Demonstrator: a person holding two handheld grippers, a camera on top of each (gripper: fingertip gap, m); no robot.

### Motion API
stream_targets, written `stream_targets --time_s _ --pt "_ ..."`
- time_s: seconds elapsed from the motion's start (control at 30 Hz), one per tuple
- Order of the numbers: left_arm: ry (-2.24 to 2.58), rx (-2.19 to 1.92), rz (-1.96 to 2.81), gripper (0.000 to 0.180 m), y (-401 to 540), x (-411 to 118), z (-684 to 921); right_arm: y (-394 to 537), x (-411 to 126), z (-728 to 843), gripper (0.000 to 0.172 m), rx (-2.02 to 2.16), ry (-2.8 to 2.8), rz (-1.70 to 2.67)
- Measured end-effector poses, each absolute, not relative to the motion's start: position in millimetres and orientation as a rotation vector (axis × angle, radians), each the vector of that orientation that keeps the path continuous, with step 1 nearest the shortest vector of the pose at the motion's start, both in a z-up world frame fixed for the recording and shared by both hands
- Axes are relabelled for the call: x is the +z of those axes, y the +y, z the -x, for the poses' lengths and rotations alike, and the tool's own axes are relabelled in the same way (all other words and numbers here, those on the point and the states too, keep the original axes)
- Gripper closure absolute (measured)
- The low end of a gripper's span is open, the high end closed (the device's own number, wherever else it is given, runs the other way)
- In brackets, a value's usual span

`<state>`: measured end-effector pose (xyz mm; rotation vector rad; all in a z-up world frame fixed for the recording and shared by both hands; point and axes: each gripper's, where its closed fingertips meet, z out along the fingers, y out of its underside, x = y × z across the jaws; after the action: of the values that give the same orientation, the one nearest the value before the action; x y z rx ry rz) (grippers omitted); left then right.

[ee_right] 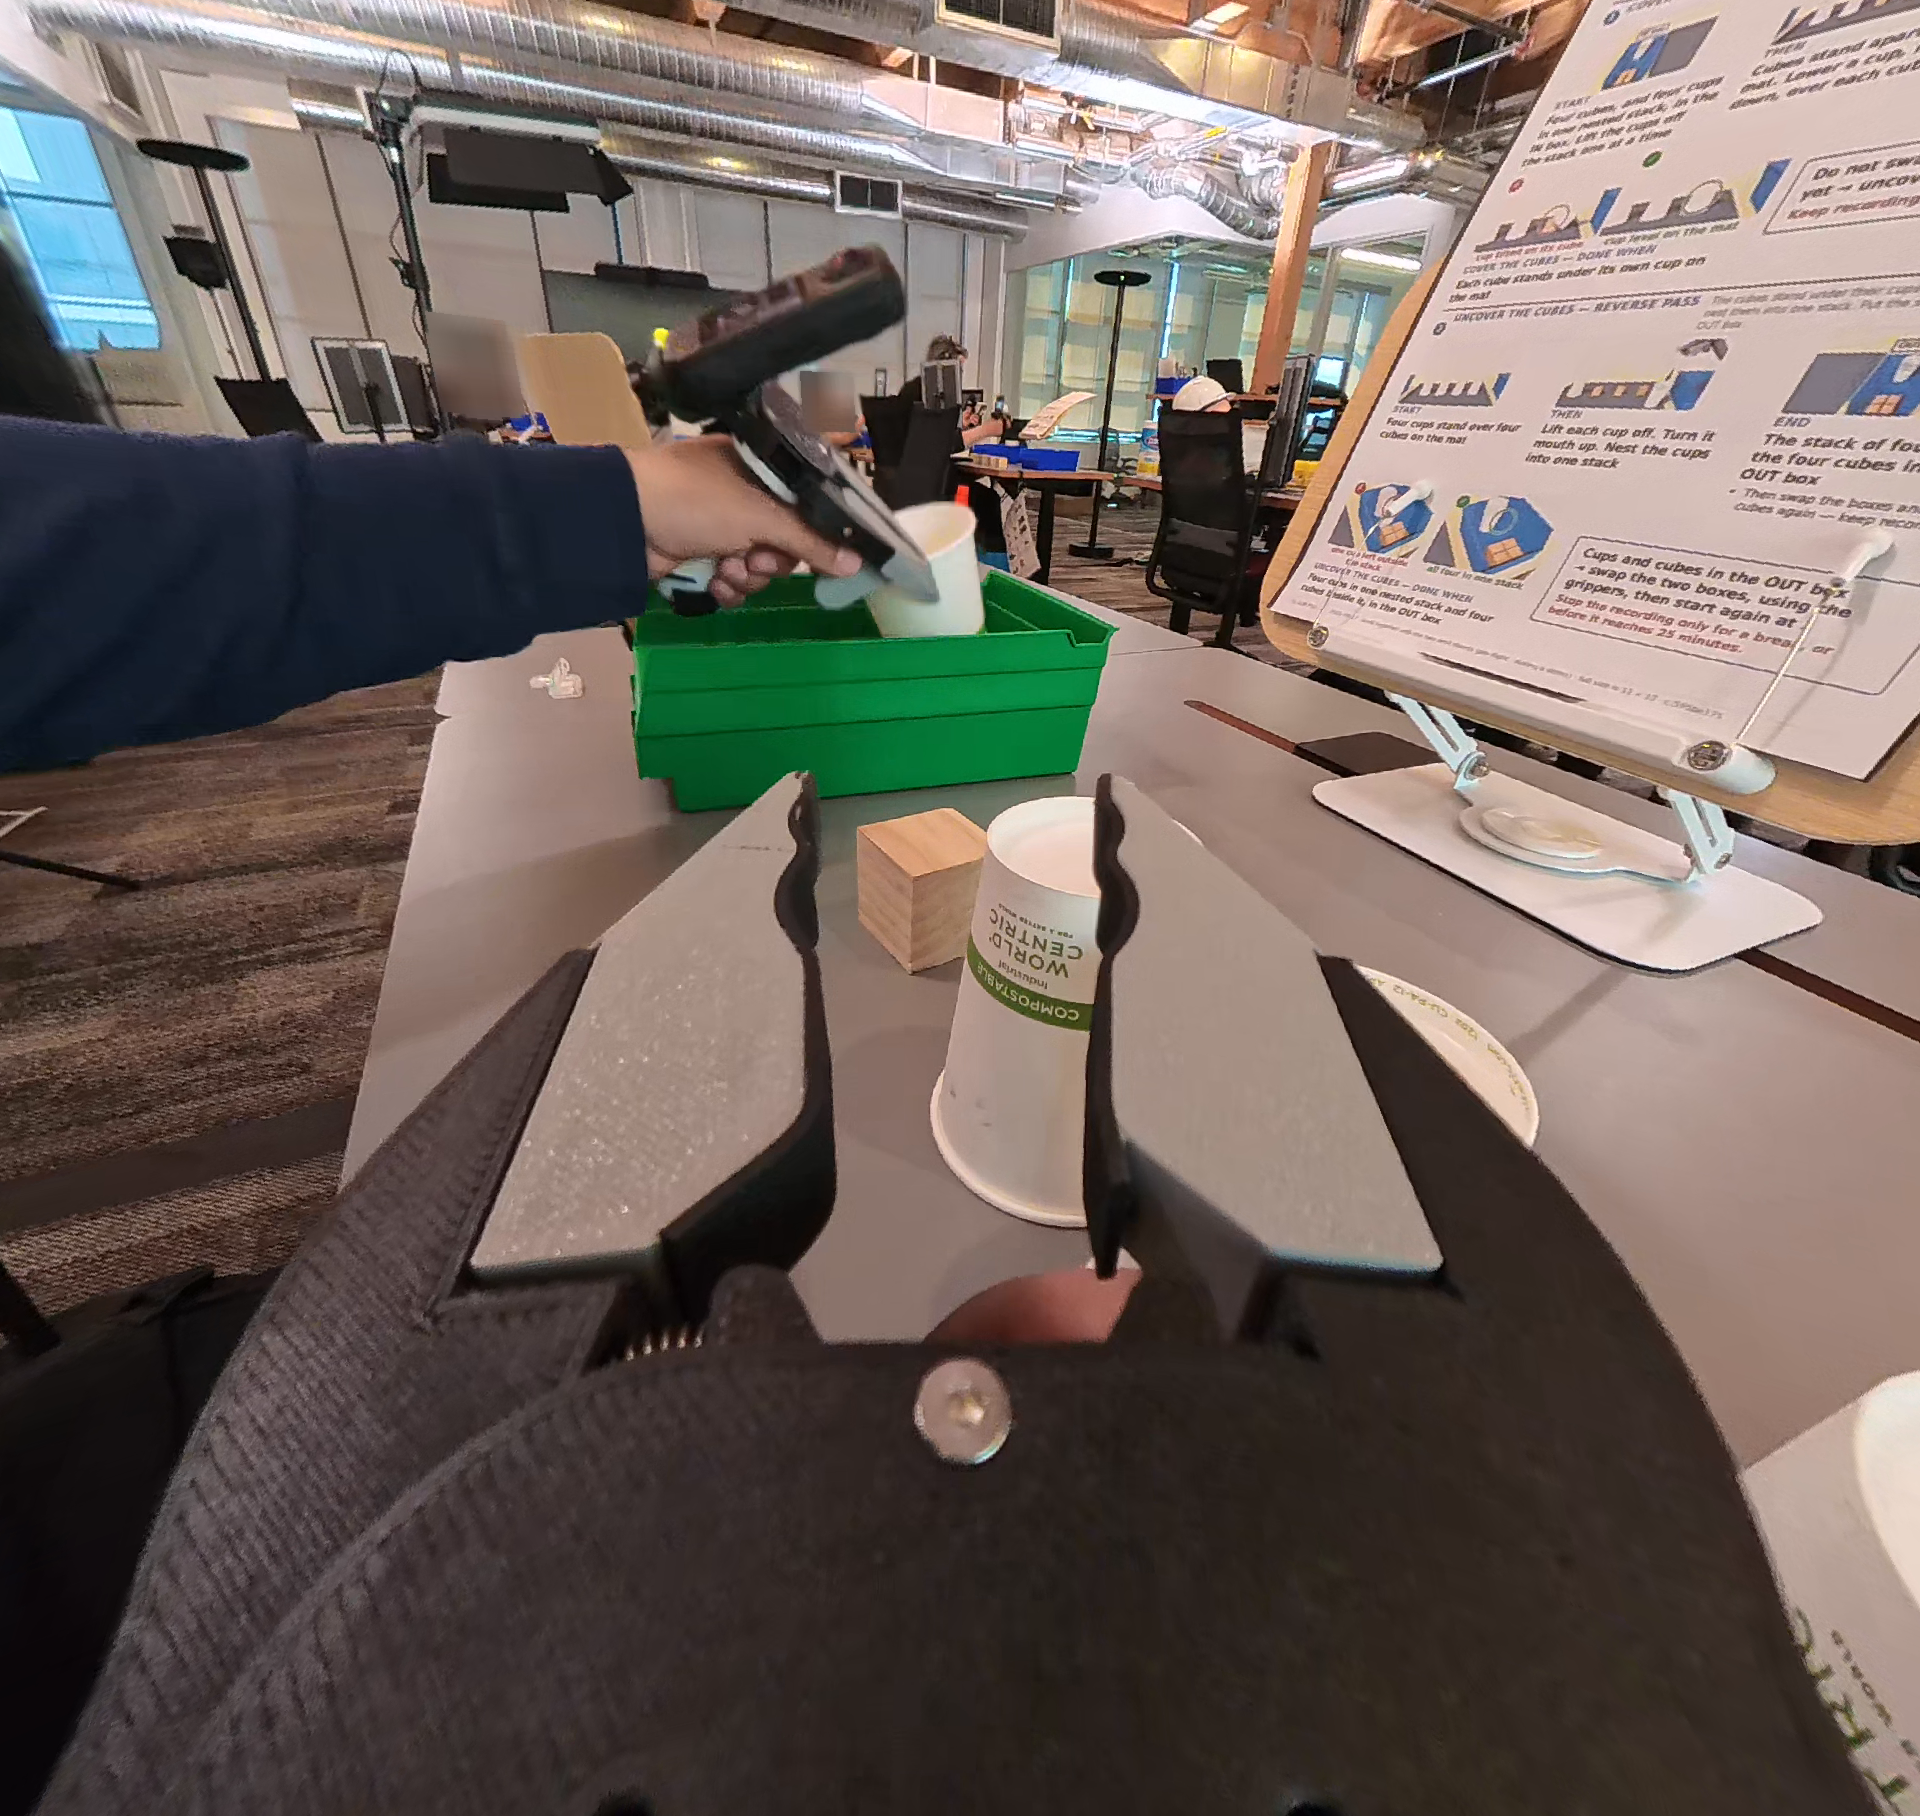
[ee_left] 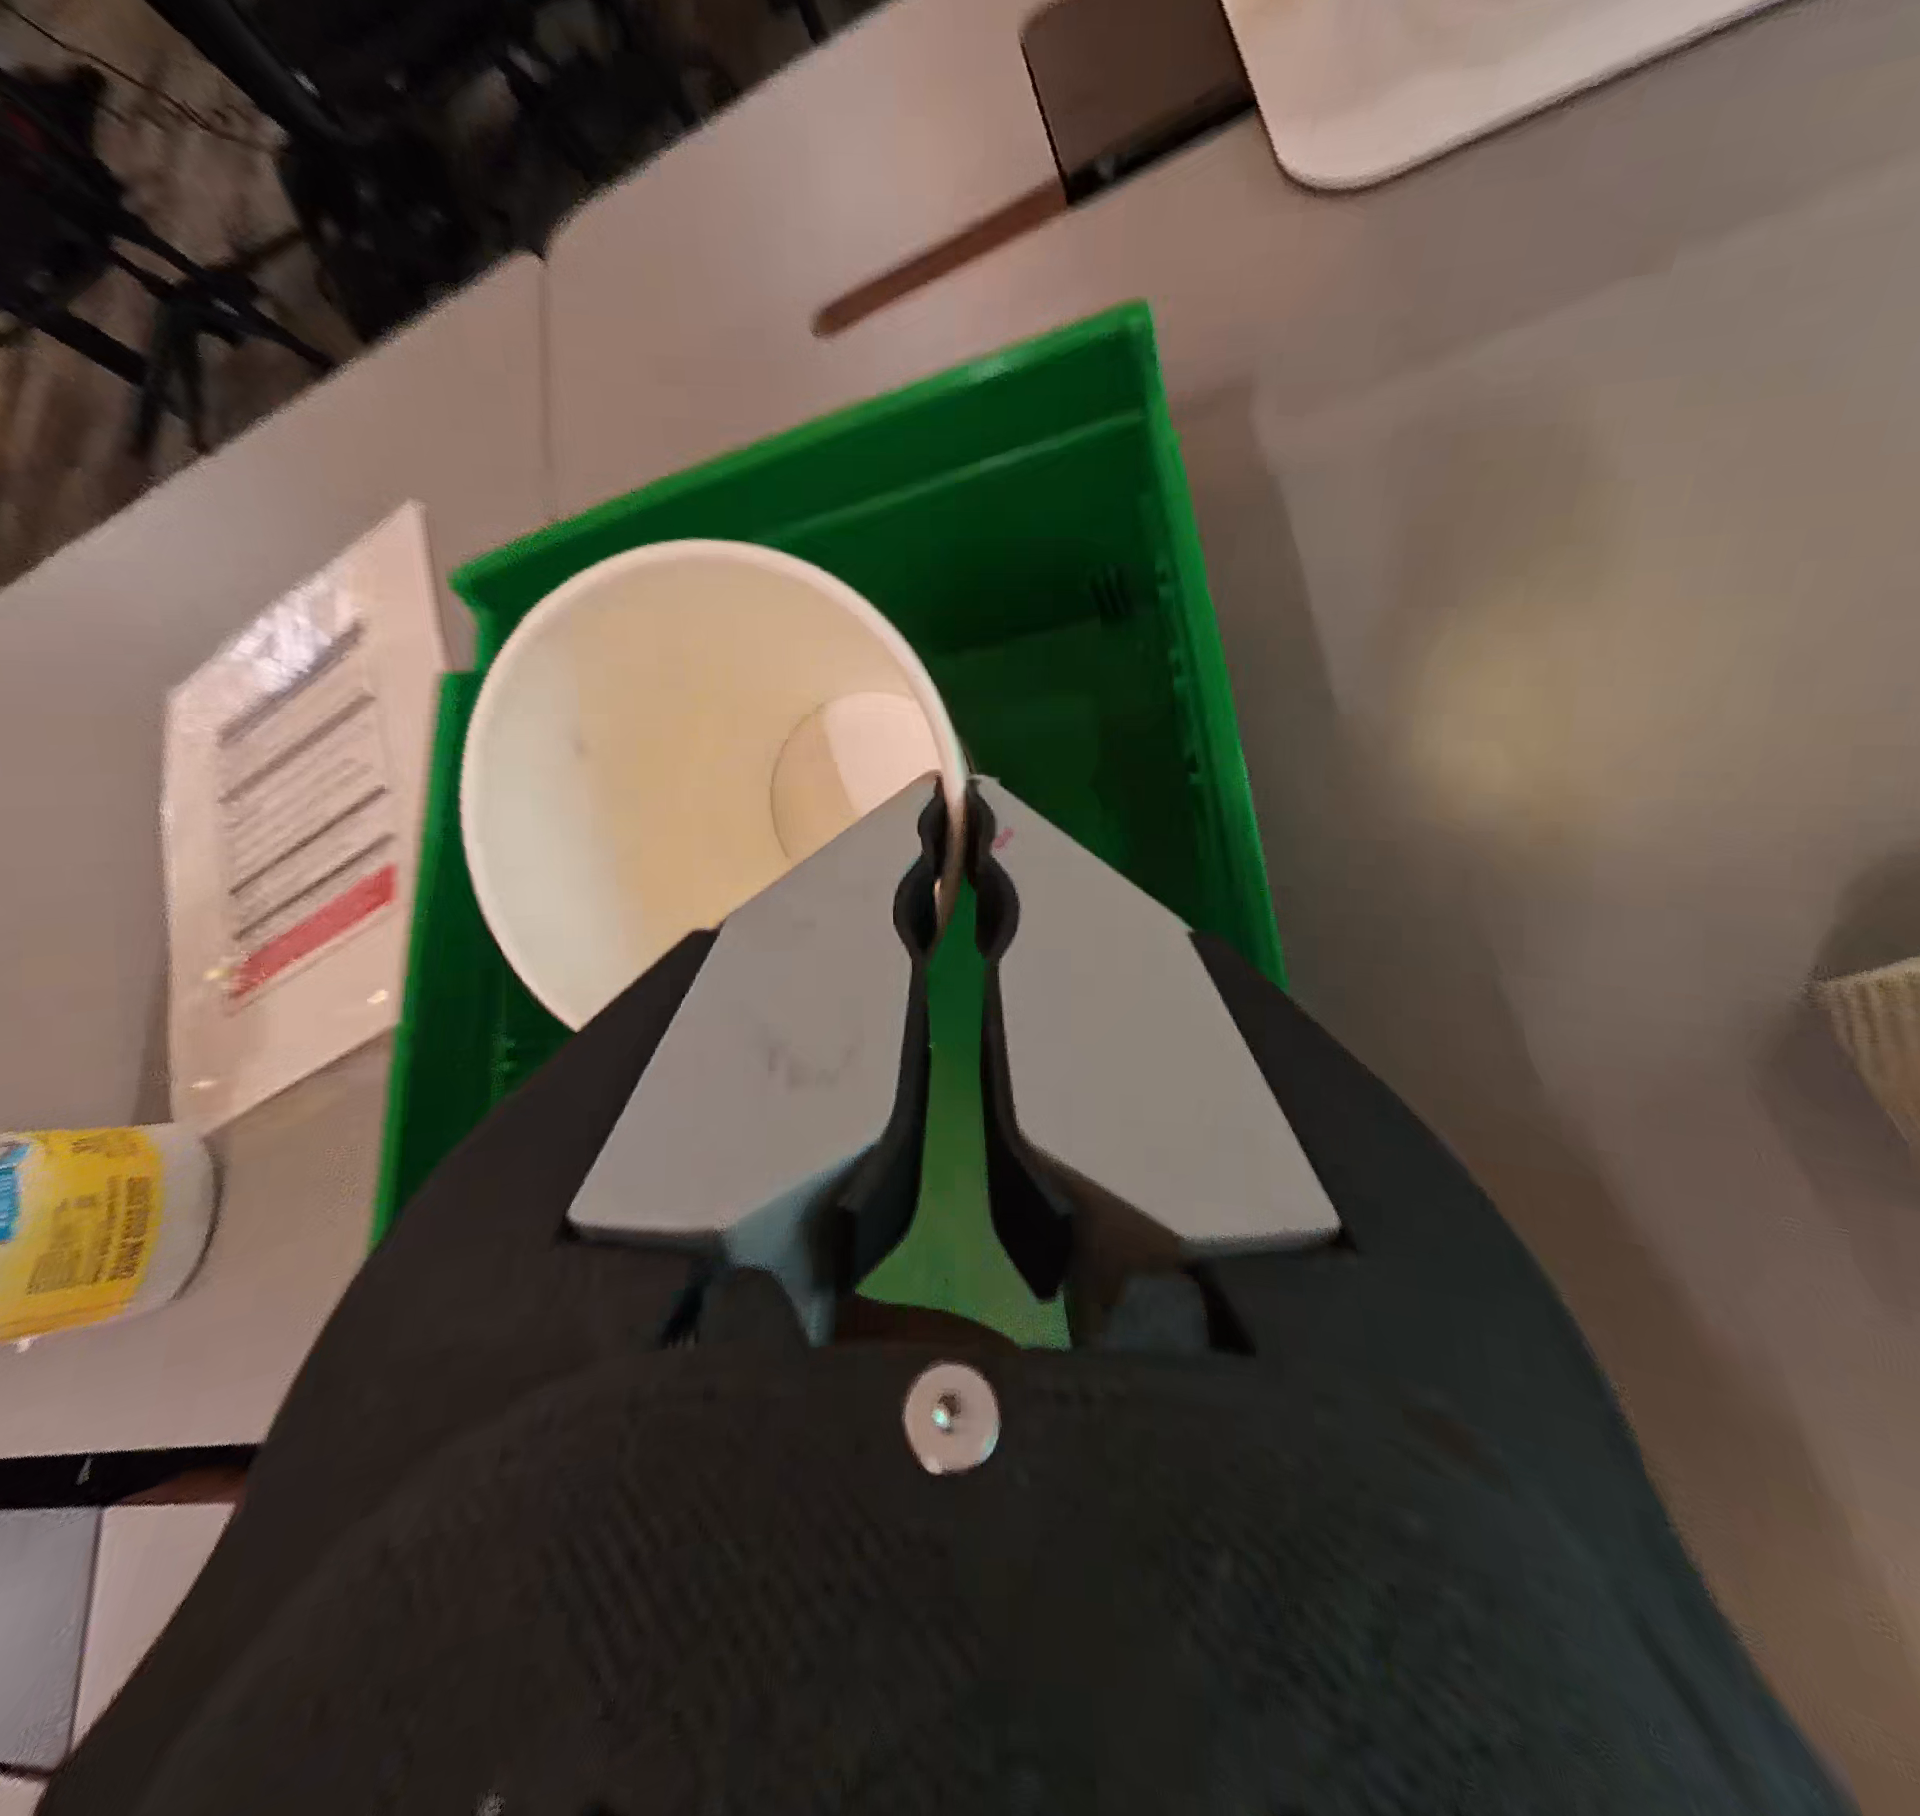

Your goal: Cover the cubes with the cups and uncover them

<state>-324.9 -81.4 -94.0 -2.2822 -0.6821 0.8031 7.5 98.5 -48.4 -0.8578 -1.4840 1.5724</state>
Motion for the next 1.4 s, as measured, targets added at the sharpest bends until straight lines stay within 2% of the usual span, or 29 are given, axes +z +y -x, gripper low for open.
stream_targets --time_s 0.17,0.3,0.5,0.63,0.8,1.1,1.13,1.3,1.4 --pt "-0.526 0.959 1.837 0.18 -70.9 12.8 280.2 80.1 -53.1 -13.5 0.121 1.667 -1.583 0.829" --pt "-0.12 0.627 1.498 0.18 -20.1 61.5 130.0 48.9 -56.7 -28.9 0.113 1.839 -1.72 0.766" --pt "0.15 0.262 1.113 0.18 -10.3 28.8 -54.4 24.0 -41.5 -54.7 0.089 2.277 -1.791 0.758" --pt "0.055 0.083 1.148 0.179 17.4 -18.2 -84.0 27.4 -29.1 -54.8 0.07 2.488 -1.708 0.806" --pt "-0.053 -0.106 1.301 0.18 37.0 -50.3 -87.5 58.5 -14.6 -42.0 0.085 2.583 -1.479 0.892" --pt "-0.067 -0.14 1.584 0.178 57.8 -87.8 -85.4 69.2 -22.2 -29.9 0.085 2.41 -1.484 0.931" --pt "-0.067 -0.105 1.622 0.175 57.5 -92.1 -81.9 69.8 -23.9 -28.4 0.085 2.374 -1.494 0.933" --pt "-0.196 0.232 1.756 0.099 33.6 -104.0 -37.7 72.0 -34.8 -19.0 0.085 2.079 -1.524 0.923" --pt "-0.184 0.417 1.777 0.087 22.8 -96.6 -26.0 61.3 -41.7 -19.2 0.085 1.966 -1.589 0.88"
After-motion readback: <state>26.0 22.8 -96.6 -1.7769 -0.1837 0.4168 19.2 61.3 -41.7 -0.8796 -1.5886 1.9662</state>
